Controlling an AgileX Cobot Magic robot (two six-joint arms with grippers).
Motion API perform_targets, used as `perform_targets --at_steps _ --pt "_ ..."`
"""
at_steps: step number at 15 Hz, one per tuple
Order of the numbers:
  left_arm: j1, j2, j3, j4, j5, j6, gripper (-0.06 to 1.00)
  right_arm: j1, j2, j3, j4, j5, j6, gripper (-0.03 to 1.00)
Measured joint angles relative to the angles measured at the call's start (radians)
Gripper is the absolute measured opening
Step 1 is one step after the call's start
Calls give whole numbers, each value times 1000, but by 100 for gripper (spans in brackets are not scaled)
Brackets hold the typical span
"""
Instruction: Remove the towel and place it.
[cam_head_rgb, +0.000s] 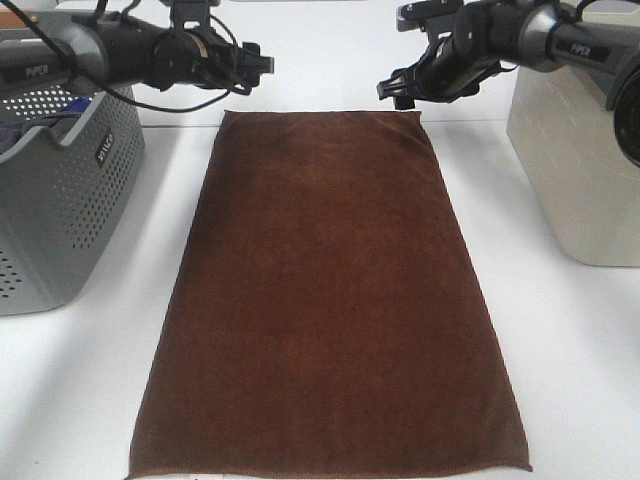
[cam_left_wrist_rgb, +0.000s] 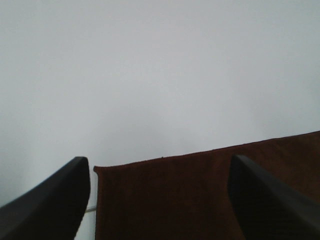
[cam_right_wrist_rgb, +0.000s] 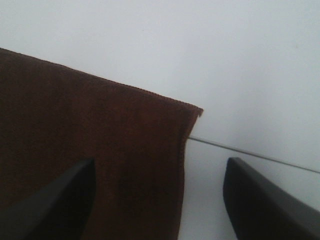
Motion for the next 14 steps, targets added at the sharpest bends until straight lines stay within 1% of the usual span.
perform_targets --at_steps 2,4,6,10,11,13,14 --pt "-18 -73 0 1 89 0 73 0 -69 0 66 118 0 69" --pt "-32 -138 0 1 223 0 73 0 -146 0 127 241 0 69" --pt "-41 -210 0 1 381 22 73 0 -219 0 184 359 2 69" --pt "-44 -381 0 -8 677 142 73 0 -352 0 198 573 -25 69" --pt "-44 -403 0 -9 706 154 73 0 -364 -1 198 597 -38 69" --pt "-44 -472 0 -11 841 176 73 0 -395 -1 198 683 -49 69" --pt "-44 -498 0 -14 886 177 73 0 -400 -1 198 719 -59 69"
